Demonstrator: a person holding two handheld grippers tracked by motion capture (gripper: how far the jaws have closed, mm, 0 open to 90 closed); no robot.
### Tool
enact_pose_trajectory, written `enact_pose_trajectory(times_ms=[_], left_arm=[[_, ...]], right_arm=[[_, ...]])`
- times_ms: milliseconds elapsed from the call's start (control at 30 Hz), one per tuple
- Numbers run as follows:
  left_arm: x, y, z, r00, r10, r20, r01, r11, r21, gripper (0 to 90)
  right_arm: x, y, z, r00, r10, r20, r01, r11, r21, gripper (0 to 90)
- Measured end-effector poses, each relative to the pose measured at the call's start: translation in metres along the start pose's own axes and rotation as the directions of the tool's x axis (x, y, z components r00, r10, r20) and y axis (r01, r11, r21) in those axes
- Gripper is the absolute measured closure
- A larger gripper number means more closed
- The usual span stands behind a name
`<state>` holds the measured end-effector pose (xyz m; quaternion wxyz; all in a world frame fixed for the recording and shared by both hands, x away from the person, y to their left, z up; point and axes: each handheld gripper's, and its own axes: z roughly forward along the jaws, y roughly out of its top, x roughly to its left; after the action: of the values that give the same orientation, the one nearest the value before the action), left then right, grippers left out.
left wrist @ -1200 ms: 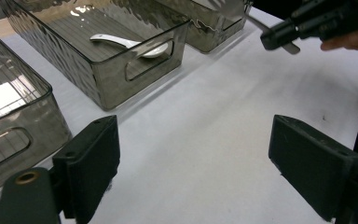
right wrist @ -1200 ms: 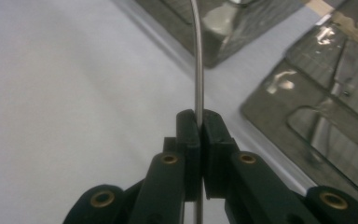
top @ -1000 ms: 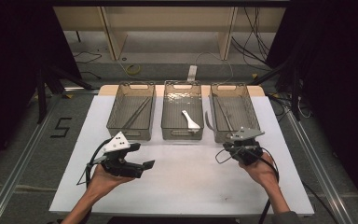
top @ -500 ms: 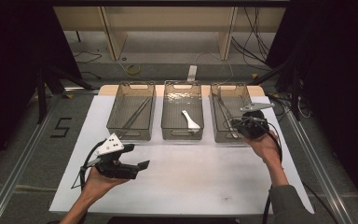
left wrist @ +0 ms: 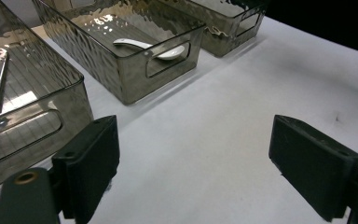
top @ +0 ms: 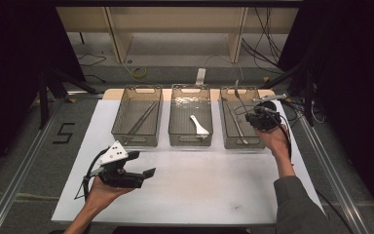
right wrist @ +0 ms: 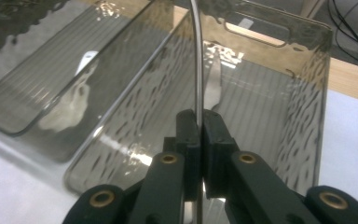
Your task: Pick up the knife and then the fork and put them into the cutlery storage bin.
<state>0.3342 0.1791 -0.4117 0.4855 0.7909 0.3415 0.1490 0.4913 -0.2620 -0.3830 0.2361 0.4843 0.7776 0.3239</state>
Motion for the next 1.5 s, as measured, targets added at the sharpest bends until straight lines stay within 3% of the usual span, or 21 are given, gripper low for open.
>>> enact_pose_trajectory(times_ms=[433, 867, 967, 1033, 1167, 1367, 1500], left_arm=[[0.004, -0.002, -0.005, 0.9998, -0.019, 0.005, 0.019, 0.9993, -0.033, 15.7], [0.003, -0.002, -0.006, 0.9998, -0.017, 0.011, 0.018, 0.9988, -0.046, 15.8], [0.003, -0.003, -0.005, 0.9997, -0.021, 0.009, 0.022, 0.9992, -0.033, 15.8], [0.003, -0.003, -0.005, 0.9997, -0.021, 0.012, 0.022, 0.9993, -0.03, 15.8], [0.003, -0.003, -0.005, 0.9997, -0.022, 0.012, 0.023, 0.9993, -0.03, 15.8], [0.004, -0.002, -0.005, 0.9993, -0.03, 0.02, 0.03, 0.999, -0.032, 15.7], [0.004, -0.002, -0.005, 0.9989, -0.041, 0.025, 0.042, 0.9986, -0.034, 15.7]], right_arm=[[-0.007, 0.001, 0.028, 0.997, 0.054, 0.056, -0.058, 0.9957, 0.072, 87.4], [-0.001, -0.002, 0.047, 0.9935, 0.1, 0.056, -0.106, 0.9872, 0.119, 86.3], [0.0, -0.002, 0.048, 0.9921, 0.116, 0.047, -0.121, 0.9853, 0.12, 81.6], [0.001, 0.0, 0.047, 0.9935, 0.106, 0.041, -0.11, 0.9871, 0.116, 70.5], [0.002, 0.003, 0.04, 0.9935, 0.107, 0.04, -0.11, 0.989, 0.098, 66.7], [0.001, 0.0, 0.027, 0.9873, 0.157, -0.022, -0.156, 0.986, 0.06, 51.6], [0.009, -0.004, 0.013, 0.9861, 0.149, -0.074, -0.148, 0.9889, 0.017, 46.0]])
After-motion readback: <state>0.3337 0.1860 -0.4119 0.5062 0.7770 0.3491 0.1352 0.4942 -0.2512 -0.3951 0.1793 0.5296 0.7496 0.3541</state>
